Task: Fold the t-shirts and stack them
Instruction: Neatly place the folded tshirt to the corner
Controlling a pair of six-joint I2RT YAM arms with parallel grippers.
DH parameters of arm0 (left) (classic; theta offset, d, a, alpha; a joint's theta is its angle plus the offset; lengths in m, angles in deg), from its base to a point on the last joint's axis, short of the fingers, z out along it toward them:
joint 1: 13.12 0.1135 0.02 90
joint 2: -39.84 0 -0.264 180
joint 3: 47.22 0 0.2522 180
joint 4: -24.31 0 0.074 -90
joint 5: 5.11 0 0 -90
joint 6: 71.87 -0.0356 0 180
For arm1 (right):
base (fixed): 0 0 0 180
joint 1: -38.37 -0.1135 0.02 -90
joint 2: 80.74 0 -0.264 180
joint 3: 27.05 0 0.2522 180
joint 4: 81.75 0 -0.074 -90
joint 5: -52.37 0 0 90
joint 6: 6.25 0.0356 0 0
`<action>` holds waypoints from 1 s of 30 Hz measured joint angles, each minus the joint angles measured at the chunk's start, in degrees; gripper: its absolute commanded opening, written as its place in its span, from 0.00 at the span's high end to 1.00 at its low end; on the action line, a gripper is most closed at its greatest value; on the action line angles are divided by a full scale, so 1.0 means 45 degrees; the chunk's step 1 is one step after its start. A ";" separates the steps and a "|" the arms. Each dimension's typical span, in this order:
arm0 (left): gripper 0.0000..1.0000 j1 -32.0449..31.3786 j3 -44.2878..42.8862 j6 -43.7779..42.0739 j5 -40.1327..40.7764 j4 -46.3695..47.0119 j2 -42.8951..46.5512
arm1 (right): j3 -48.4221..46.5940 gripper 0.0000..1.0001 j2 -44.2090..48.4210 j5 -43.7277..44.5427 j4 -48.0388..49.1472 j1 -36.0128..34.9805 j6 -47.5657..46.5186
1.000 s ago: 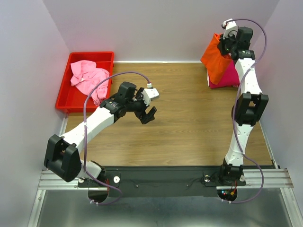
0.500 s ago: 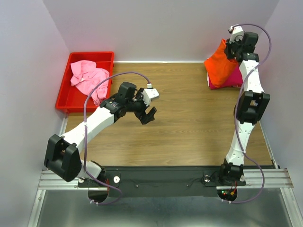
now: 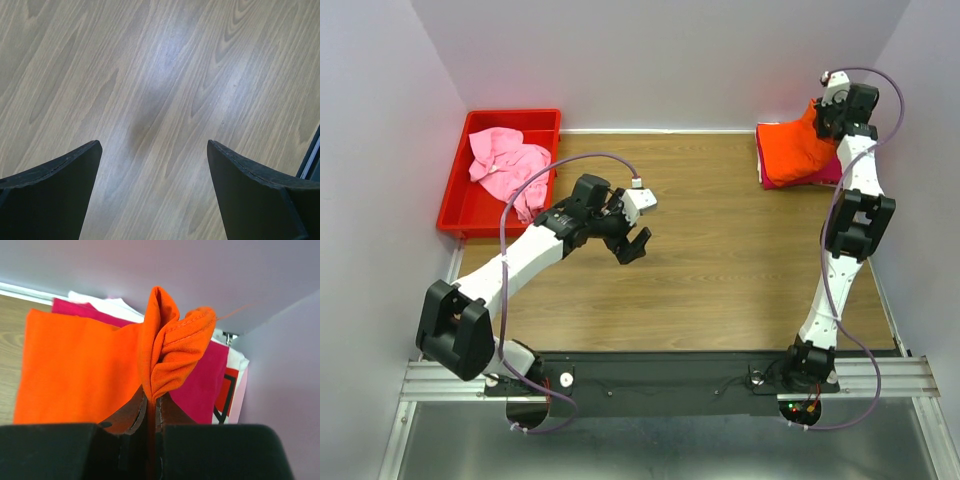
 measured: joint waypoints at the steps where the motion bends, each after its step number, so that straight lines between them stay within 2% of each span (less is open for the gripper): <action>1: 0.01 0.0000 0.0000 0.0000 0.0005 0.0000 -0.0015 | 0.0000 0.99 -0.0053 0.0083 0.0005 0.0029 0.0000; 3: 0.01 0.0000 0.0000 0.0000 0.0034 0.0000 -0.0107 | 0.0000 0.95 -0.0257 0.0282 0.0151 0.0141 0.0000; 5: 0.01 0.0000 0.0000 0.0000 0.0078 -0.0010 -0.0194 | 0.0000 0.75 -0.0423 0.0505 0.0355 0.0219 0.0000; 6: 0.01 0.0000 -0.0005 0.0000 0.0087 -0.0005 -0.0219 | 0.0000 0.61 -0.0457 0.0597 0.0398 0.0238 -0.0015; 7: 0.01 0.0000 -0.0005 -0.0005 0.0102 -0.0005 -0.0262 | 0.0000 0.41 -0.0520 0.0724 0.0466 0.0257 -0.0019; 9: 0.01 0.0000 -0.0005 -0.0005 0.0136 -0.0015 -0.0311 | 0.0000 0.30 -0.0612 0.1020 0.0646 0.0311 -0.0053; 10: 0.01 0.0000 -0.0005 0.0000 0.0155 -0.0010 -0.0325 | -0.0005 0.21 -0.0656 0.1229 0.0709 0.0335 -0.0209; 11: 0.01 0.0000 -0.0010 0.0000 0.0165 -0.0010 -0.0335 | -0.0097 0.17 -0.0724 0.1409 0.0738 0.0355 -0.0277; 16: 0.01 0.0005 -0.0044 0.0000 0.0233 -0.0015 -0.0340 | -0.0860 0.10 -0.1020 0.1846 0.0967 0.0413 -0.0287; 22: 0.01 0.0442 -0.0044 0.0199 -0.0015 -0.0112 -0.0340 | -0.0646 0.03 -0.0661 0.1574 0.1243 0.0413 -0.0117; 28: 0.01 0.1073 -0.0058 0.0340 -0.0500 -0.0267 -0.0325 | 0.2618 0.02 0.2361 -0.0039 0.1025 0.0413 0.0481; 30: 0.01 0.1088 -0.0083 0.0374 -0.0675 -0.0330 -0.0325 | 0.3089 0.02 0.3220 -0.0549 0.0903 0.0408 0.0826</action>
